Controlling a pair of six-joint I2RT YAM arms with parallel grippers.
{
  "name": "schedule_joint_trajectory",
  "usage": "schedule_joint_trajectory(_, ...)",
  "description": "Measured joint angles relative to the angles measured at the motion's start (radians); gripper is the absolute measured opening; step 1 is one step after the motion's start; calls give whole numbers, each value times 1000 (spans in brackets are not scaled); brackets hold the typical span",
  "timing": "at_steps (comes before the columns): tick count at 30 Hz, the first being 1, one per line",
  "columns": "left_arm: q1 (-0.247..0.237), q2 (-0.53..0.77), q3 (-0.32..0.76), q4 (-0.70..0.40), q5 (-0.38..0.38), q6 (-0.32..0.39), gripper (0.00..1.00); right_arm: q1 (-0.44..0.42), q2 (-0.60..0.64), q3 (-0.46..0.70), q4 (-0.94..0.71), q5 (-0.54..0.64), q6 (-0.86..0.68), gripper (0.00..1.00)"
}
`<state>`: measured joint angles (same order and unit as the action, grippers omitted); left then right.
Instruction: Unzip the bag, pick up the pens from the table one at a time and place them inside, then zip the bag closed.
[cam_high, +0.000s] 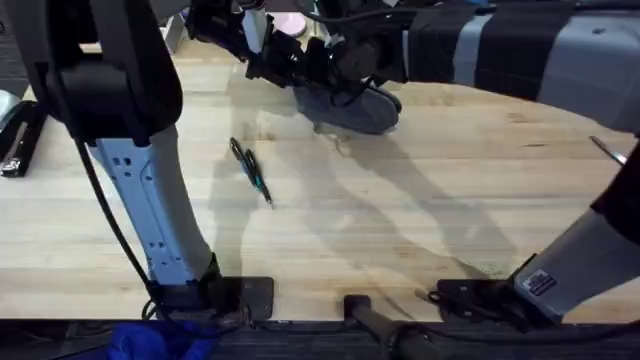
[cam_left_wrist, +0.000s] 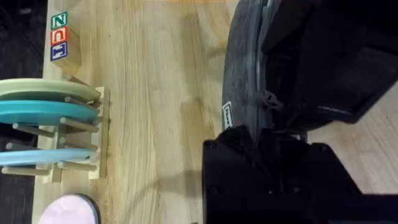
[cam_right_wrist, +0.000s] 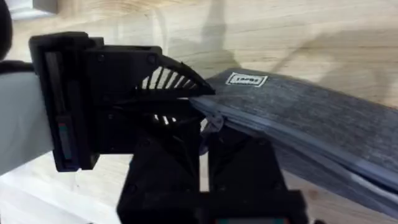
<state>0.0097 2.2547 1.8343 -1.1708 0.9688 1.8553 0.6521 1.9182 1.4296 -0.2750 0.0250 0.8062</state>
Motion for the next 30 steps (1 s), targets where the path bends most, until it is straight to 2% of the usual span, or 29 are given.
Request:
schedule_joint_trajectory(2,0,0,0,0,0,0,41,0,0,0,-2,0,0,150)
schedule_joint_trajectory(3,0,0,0,0,0,0,41,0,0,0,-6,4,-1,240)
schedule_joint_trajectory(6,2,0,0,0,-3,1,41,-4,0,0,-27,24,-7,545)
schedule_joint_trajectory(9,8,0,0,0,-9,8,41,-8,0,0,-47,44,-10,932)
schedule_joint_trajectory(10,14,0,0,-2,-8,8,41,-10,0,0,-47,46,-10,977)
schedule_joint_trajectory(18,19,0,0,-8,-7,15,41,1,0,12,-83,65,-3,994)
schedule_joint_trajectory(23,18,0,0,-15,-5,15,41,25,0,65,-183,109,-3,995)
schedule_joint_trajectory(30,14,0,0,-2,0,13,41,65,-4,160,-298,79,-26,995)
